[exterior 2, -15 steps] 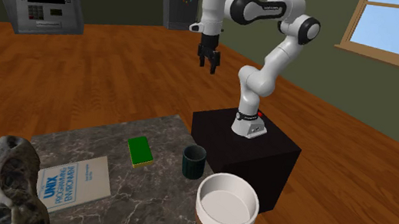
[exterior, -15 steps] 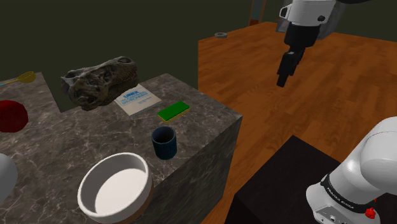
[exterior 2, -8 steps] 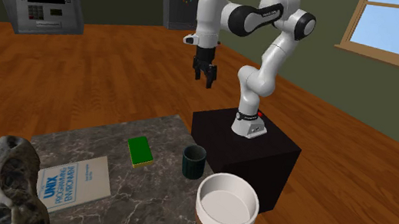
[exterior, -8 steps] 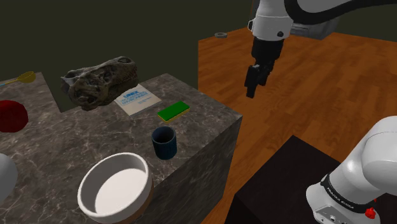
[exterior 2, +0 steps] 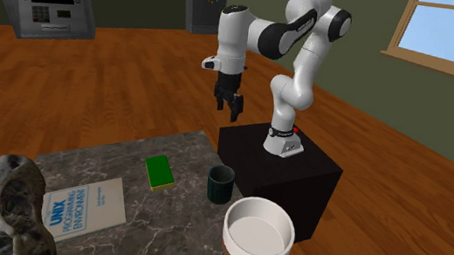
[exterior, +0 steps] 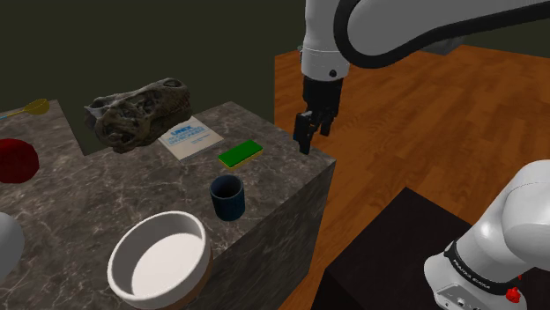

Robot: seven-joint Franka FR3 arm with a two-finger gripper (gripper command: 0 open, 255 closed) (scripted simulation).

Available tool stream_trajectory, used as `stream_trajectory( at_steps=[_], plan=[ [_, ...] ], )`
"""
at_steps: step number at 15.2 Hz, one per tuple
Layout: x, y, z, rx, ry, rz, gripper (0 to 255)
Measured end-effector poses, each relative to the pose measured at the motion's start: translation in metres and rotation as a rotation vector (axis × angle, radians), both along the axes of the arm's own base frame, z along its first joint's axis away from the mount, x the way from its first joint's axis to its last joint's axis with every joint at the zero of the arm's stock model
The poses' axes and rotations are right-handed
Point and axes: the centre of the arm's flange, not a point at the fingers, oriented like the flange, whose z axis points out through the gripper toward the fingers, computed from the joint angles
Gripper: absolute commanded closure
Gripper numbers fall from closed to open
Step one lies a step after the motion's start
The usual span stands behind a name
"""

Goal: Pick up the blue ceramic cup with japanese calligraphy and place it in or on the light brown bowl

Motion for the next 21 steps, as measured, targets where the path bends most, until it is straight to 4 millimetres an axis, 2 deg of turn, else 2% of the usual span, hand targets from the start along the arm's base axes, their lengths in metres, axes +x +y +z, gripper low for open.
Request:
stream_trajectory(
  at_steps=[13,15,21],
  plan=[
    [0.071,0.145,-0.056,0.018,-0.004,0.02,0],
    [0.08,0.163,-0.06,0.02,-0.004,0.022,0],
    [0.084,0.171,-0.09,0.021,-0.005,0.021,0]
  ],
)
